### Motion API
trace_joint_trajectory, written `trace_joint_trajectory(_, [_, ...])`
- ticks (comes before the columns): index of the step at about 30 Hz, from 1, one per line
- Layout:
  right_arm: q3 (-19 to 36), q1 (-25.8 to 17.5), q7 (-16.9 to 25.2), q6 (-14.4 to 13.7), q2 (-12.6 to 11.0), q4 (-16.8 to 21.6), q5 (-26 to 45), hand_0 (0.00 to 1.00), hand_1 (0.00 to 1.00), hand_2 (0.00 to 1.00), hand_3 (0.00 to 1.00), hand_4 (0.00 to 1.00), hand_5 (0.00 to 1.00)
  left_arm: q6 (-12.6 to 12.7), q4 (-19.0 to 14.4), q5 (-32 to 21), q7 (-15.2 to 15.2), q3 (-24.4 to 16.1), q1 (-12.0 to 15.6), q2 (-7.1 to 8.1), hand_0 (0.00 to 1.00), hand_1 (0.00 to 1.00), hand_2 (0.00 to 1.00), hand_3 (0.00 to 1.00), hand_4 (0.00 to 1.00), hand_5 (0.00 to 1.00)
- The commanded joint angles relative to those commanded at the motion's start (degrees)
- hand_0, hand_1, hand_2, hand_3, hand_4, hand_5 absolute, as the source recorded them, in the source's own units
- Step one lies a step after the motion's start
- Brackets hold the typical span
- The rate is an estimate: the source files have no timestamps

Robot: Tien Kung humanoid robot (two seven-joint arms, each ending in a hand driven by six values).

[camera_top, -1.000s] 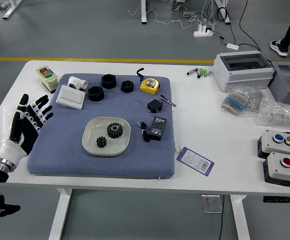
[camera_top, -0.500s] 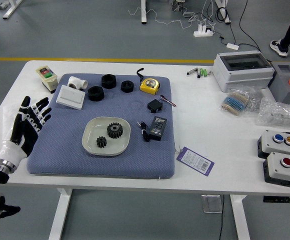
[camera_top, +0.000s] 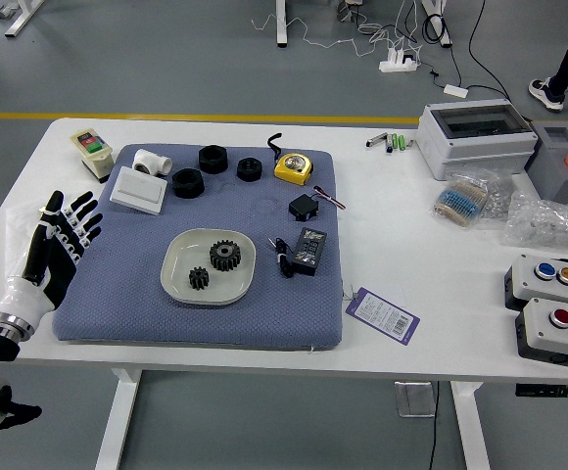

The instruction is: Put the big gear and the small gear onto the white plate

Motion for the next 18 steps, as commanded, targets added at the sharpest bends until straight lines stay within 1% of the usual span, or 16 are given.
trace_joint_trajectory(18, [0.4,0.2,0.1,0.0,-0.2,0.0,-0.2,0.666,0.676,0.741,0.569,0.791,0.679,0.1,0.1,0.0,-0.2,-0.1,-0.2,-0.07,0.998,0.998,0.998,0.976,0.960,0.972])
